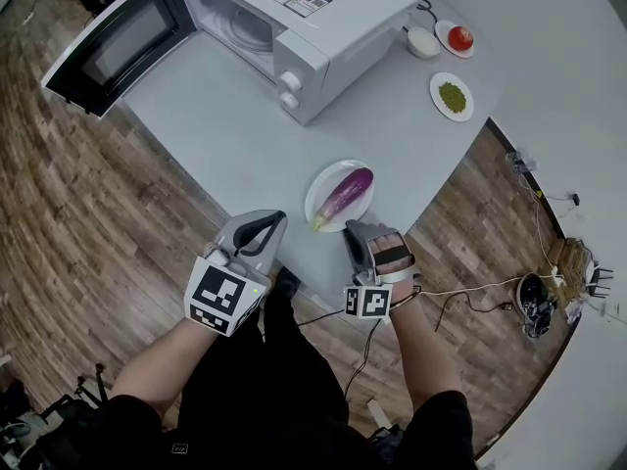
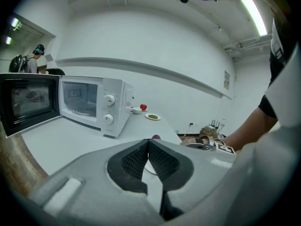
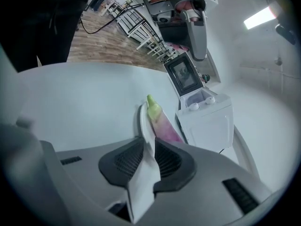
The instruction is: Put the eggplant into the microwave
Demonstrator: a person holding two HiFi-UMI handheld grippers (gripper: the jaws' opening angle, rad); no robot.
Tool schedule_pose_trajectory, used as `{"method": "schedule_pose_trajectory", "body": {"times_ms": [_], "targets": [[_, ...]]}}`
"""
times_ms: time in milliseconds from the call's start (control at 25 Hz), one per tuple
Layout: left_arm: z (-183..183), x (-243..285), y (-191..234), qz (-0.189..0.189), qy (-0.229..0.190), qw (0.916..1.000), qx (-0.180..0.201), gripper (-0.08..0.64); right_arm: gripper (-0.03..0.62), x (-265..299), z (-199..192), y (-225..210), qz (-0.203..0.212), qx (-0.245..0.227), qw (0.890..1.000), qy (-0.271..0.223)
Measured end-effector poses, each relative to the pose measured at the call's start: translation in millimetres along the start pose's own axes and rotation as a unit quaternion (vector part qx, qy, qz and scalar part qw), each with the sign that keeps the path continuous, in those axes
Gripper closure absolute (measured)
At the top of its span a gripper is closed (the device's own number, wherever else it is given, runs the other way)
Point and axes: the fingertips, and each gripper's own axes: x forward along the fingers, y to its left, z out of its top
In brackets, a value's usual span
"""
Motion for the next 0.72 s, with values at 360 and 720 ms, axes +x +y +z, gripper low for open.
{"method": "schedule_pose_trajectory", "body": {"times_ms": [360, 720], "targets": [[-4.1, -11.9, 6.3, 0.020, -0.003, 0.9998, -0.003, 0.551, 0.535, 11.7, 14.5, -1.7, -0.005, -0.014, 1.000, 0.005], [-7.1, -15.7, 15.2, 0.029, -0.005, 0.9996, -0.005, 0.551, 0.552, 22.5, 16.3, -8.4, -0.031, -0.023, 0.999, 0.031]]}}
